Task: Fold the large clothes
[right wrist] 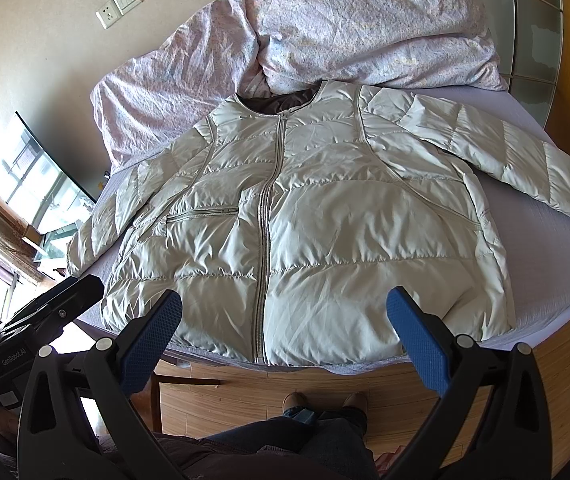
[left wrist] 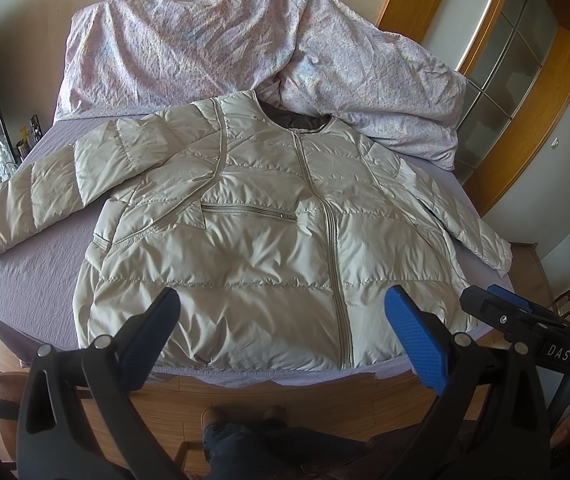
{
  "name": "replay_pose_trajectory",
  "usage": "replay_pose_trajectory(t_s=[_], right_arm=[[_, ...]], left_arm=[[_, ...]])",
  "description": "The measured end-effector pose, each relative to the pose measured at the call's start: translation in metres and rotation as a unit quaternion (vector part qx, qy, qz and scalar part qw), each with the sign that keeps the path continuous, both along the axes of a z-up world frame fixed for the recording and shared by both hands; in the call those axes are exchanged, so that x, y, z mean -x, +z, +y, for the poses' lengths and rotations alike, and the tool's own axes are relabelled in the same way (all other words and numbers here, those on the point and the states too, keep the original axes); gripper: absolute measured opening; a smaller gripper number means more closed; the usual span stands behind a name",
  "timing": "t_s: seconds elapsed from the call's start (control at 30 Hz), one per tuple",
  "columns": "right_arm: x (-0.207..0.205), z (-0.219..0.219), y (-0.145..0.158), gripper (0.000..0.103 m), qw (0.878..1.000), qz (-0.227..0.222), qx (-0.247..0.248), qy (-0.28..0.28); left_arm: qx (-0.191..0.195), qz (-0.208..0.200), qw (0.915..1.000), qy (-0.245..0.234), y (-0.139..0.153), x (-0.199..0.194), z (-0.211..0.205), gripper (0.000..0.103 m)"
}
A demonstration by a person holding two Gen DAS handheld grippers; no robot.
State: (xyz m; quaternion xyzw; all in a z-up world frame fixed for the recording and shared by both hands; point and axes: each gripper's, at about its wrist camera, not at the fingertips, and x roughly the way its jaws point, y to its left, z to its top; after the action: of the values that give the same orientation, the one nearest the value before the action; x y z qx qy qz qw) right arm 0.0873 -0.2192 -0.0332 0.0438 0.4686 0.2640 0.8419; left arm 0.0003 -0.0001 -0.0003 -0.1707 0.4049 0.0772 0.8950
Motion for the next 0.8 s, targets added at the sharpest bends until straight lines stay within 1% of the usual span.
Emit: replay_pose_trajectory(t_s=[0.8], right_arm=[[-0.0023,0.0000,-0.0009,0.102,1.000,0.001,0.000,0.000]], left_arm=[[0.000,0.001,1.0000,0.000,0.0000,0.0000,-0.0001,0.101]])
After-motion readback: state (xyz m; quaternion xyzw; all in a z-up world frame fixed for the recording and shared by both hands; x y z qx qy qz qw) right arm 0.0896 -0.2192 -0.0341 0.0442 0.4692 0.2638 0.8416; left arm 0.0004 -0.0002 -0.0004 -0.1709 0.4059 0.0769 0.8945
